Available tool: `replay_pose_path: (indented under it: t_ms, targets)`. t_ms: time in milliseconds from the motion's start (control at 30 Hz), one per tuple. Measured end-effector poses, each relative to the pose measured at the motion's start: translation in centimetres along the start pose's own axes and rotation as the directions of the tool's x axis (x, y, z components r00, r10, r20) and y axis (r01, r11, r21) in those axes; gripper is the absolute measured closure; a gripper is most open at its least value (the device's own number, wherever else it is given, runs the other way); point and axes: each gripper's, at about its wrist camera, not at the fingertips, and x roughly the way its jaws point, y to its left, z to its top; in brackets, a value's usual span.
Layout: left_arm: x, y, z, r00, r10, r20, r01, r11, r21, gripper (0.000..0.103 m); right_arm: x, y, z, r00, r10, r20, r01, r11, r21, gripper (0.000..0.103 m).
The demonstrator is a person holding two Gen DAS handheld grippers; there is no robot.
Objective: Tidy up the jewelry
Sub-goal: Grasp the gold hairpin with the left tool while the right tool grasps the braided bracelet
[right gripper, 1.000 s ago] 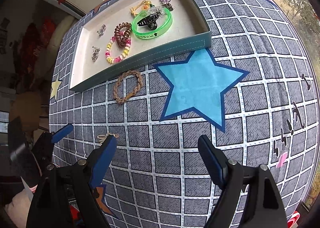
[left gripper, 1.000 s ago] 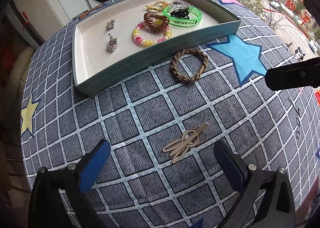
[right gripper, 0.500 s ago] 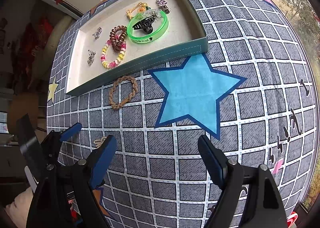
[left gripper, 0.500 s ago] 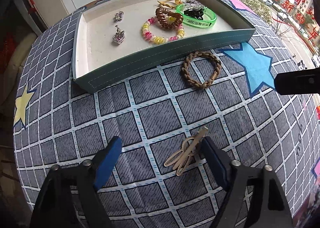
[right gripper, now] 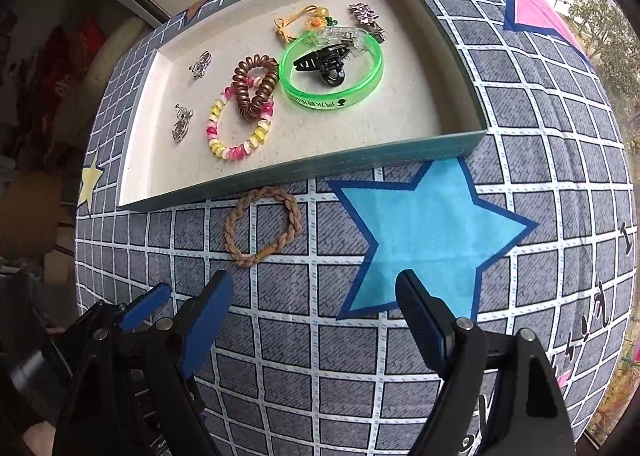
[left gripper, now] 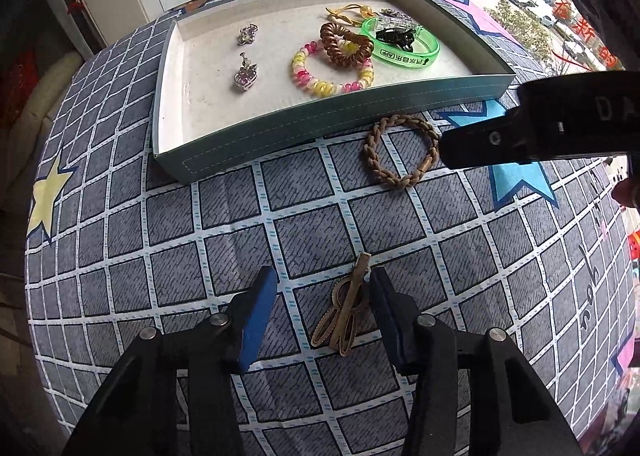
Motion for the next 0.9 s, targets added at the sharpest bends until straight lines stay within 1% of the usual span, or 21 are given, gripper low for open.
replay_pose_path:
  t_ms: [100, 133, 167, 267, 300, 333, 367, 400, 433, 500, 533, 567, 633, 667, 767, 800, 833, 900]
  targets:
    - [0.0, 0.1, 0.0, 1.0, 0.002, 0.0, -0.002, 1.0, -0.001, 0.043, 1.0, 0.8, 0.7, 1.0, -0.026, 0.003, 0.026, 1.0, -0.017, 0.018]
    - [0.0, 0.2, -0.1, 1.0, 0.003, 0.003, -0.003, 1.0, -0.002, 0.048, 1.3, 1.0, 0.8, 0.999, -0.034, 0.005, 0.034, 0.999, -0.022, 0.019]
    - [-0.1, 0.2, -0.2, 1.0, 0.002, 0.004, -0.002, 1.0, -0.004, 0.052, 1.6, 1.3, 0.9, 0.999, -0.044, 0.006, 0.044, 0.999, -0.03, 0.024]
    - [-0.3, 0.3, -0.2, 1.0, 0.004, 0.002, -0.004, 1.0, -0.011, 0.053, 2.1, 2.3, 1.1, 0.995, -0.092, 0.022, 0.094, 0.993, -0.072, 0.035]
    - [-0.3, 0.3, -0.2, 1.0, 0.007, 0.001, -0.007, 1.0, -0.012, 0.054, 2.2, 2.6, 1.1, 0.993, -0.115, 0.03, 0.117, 0.989, -0.092, 0.037]
    - [-0.5, 0.2, -0.4, 1.0, 0.008, 0.001, -0.008, 1.0, -0.015, 0.055, 2.4, 3.0, 1.1, 0.99, -0.137, 0.038, 0.141, 0.983, -0.113, 0.042]
    - [-0.6, 0.3, -0.5, 1.0, 0.009, 0.001, -0.009, 1.0, -0.02, 0.06, 2.4, 3.4, 1.1, 0.986, -0.159, 0.047, 0.164, 0.977, -0.133, 0.047]
    - [-0.7, 0.4, -0.5, 1.0, 0.008, 0.001, -0.008, 1.0, -0.027, 0.064, 2.6, 3.8, 1.1, 0.983, -0.177, 0.054, 0.183, 0.972, -0.15, 0.05]
    - [-0.8, 0.5, -0.6, 1.0, 0.006, 0.0, -0.006, 0.999, -0.033, 0.07, 2.7, 4.1, 1.0, 0.979, -0.195, 0.061, 0.203, 0.965, -0.166, 0.055]
    - [-0.9, 0.7, -0.6, 1.0, -0.008, -0.002, 0.008, 0.999, -0.048, 0.07, 2.9, 4.8, 1.0, 0.972, -0.222, 0.073, 0.233, 0.954, -0.192, 0.066]
    - [-0.9, 0.9, -0.5, 1.0, -0.013, -0.003, 0.013, 0.999, -0.053, 0.074, 2.9, 4.9, 1.0, 0.973, -0.22, 0.077, 0.231, 0.952, -0.2, 0.076]
    - [-0.8, 1.0, -0.5, 1.0, -0.019, -0.004, 0.019, 0.998, -0.058, 0.074, 2.9, 5.1, 1.0, 0.972, -0.221, 0.077, 0.232, 0.951, -0.206, 0.084]
    - [-0.9, 1.3, -0.6, 0.999, -0.033, -0.008, 0.032, 0.997, -0.073, 0.074, 2.9, 5.2, 0.9, 0.974, -0.214, 0.074, 0.225, 0.952, -0.207, 0.093]
    - [-0.9, 1.4, -0.6, 0.999, -0.038, -0.01, 0.037, 0.996, -0.08, 0.074, 2.9, 5.1, 0.9, 0.975, -0.21, 0.073, 0.221, 0.955, -0.201, 0.095]
    - [-1.2, 1.7, -0.9, 0.998, -0.057, -0.015, 0.055, 0.993, -0.103, 0.074, 2.7, 4.4, 0.8, 0.982, -0.177, 0.062, 0.185, 0.967, -0.172, 0.095]
    - [-1.3, 1.8, -1.0, 0.998, -0.061, -0.016, 0.059, 0.992, -0.109, 0.077, 2.3, 3.7, 0.4, 0.986, -0.156, 0.059, 0.164, 0.972, -0.167, 0.095]
    - [-1.4, 1.9, -1.0, 0.997, -0.07, -0.015, 0.068, 0.991, -0.113, 0.085, 2.0, 3.3, 0.2, 0.989, -0.14, 0.057, 0.147, 0.976, -0.161, 0.095]
    - [-1.6, 2.0, -1.1, 0.997, -0.077, -0.017, 0.074, 0.99, -0.123, 0.085, 1.4, 2.6, -0.3, 0.992, -0.114, 0.059, 0.122, 0.98, -0.155, 0.095]
